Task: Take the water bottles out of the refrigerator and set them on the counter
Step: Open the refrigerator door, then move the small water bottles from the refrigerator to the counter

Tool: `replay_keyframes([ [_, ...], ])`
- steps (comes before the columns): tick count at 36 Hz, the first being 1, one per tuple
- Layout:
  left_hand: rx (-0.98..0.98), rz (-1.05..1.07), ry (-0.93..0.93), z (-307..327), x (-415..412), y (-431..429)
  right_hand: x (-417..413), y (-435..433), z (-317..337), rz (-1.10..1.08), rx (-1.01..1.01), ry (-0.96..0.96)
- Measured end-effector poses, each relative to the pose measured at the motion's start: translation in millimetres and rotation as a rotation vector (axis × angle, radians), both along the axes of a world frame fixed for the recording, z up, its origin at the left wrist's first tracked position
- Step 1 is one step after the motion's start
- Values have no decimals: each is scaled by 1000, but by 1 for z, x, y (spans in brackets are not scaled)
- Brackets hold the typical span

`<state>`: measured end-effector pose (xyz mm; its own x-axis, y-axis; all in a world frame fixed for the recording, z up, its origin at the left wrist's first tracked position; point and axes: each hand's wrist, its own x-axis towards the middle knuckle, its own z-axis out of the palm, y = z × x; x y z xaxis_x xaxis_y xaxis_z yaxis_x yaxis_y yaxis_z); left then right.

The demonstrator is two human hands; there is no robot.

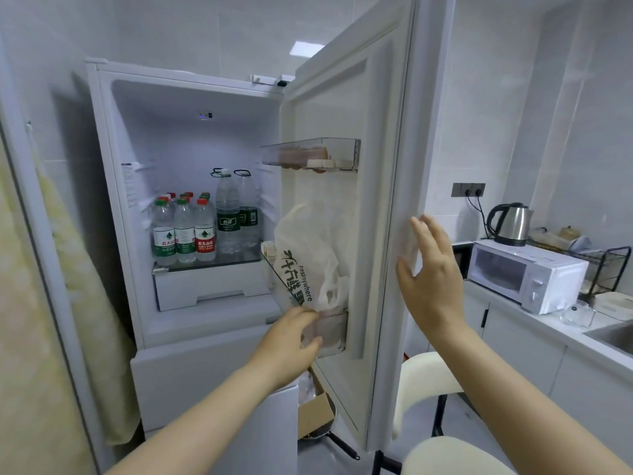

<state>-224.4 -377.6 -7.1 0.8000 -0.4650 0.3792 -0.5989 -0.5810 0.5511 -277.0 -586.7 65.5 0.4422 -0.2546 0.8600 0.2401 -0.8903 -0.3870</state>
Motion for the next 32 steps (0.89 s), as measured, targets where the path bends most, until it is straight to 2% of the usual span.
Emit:
replay_keyframes([
  [10, -208, 77, -38, 13, -10, 18, -8, 43, -11, 185, -174, -19],
  [21, -275, 262, -41, 22, 9, 106, 41, 123, -14, 395, -121, 60],
  [25, -314, 325, -48, 20, 31, 140, 76, 155, -20, 485, -79, 141],
  [32, -342, 394, -85, 22, 87, 192, 149, 210, -29, 515, -77, 224],
])
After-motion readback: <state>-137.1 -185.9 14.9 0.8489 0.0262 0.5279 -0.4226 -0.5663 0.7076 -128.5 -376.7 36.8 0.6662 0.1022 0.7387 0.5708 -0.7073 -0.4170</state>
